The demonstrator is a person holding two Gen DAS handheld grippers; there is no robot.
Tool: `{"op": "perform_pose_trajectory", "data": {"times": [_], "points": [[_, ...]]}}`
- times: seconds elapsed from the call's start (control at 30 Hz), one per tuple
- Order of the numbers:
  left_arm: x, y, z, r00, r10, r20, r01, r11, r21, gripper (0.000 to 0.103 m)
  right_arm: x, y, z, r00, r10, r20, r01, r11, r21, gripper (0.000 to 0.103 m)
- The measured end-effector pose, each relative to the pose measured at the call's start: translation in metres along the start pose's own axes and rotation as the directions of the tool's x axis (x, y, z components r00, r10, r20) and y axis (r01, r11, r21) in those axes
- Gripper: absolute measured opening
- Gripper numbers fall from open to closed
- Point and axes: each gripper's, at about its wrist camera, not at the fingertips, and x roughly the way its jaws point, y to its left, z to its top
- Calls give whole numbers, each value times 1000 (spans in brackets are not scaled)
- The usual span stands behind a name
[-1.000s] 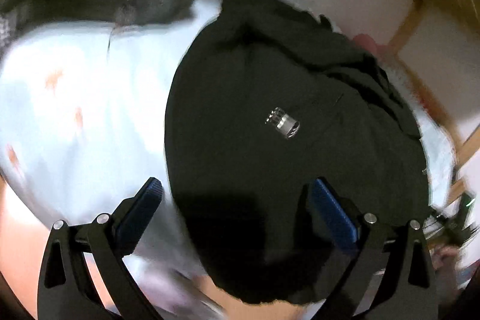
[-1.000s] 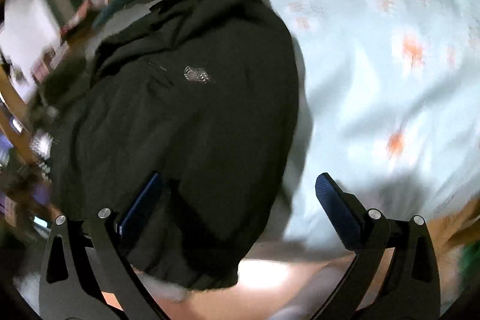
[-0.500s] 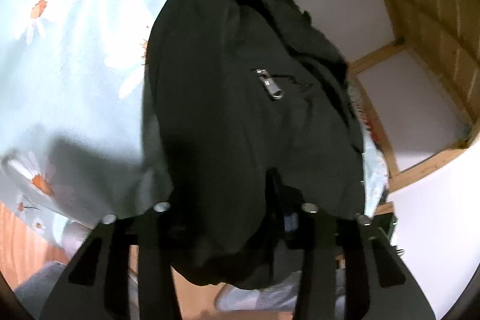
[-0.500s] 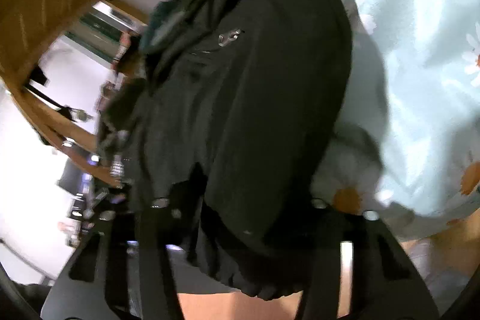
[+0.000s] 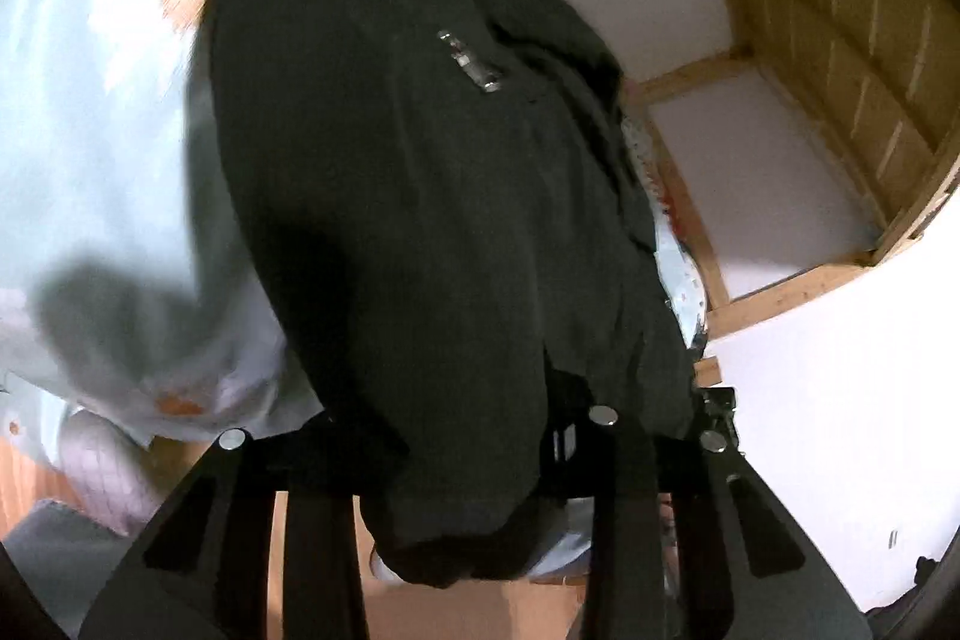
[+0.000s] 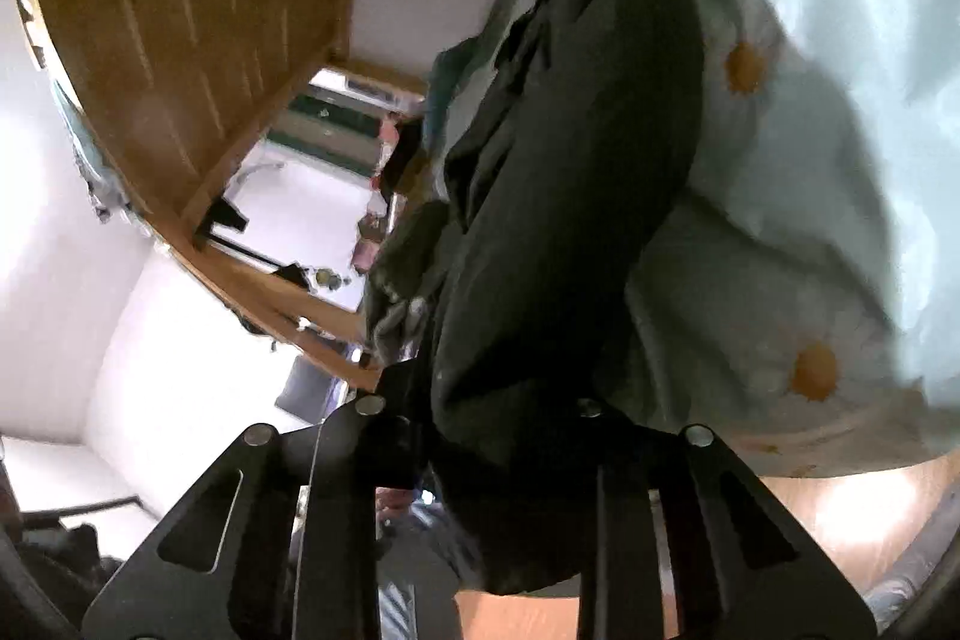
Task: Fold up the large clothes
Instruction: 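Grasp the jacket hem with both grippers and lift it up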
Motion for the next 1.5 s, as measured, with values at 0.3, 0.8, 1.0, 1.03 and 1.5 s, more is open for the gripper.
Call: {"op": "perform_pose_trajectory", "data": {"times": [0.3, 0.8, 1.0, 1.03, 1.5], "points": [[0, -12, -4, 1000, -8, -30, 7, 999, -33, 24, -19, 11, -6, 1000, 10, 26, -10, 1000, 1, 18], [-78, -82, -15, 991, -136, 0, 136, 991, 17, 22, -95, 90, -9, 964, 176, 201, -175, 984, -22, 17], [-100, -100, -12, 988, -154, 0, 154, 986, 60, 22, -95, 111, 7, 933, 268, 240, -260, 963, -64, 17], [-101, -108, -11, 988, -157, 2, 157, 985, 74, 22, -92, 115, 11, 928, 281, 245, -272, 960, -70, 17], [-52, -156, 131, 986, -133, 99, 111, 973, 202, 22, -22, 118, 167, 918, 303, 255, -293, 953, -76, 17]]}}
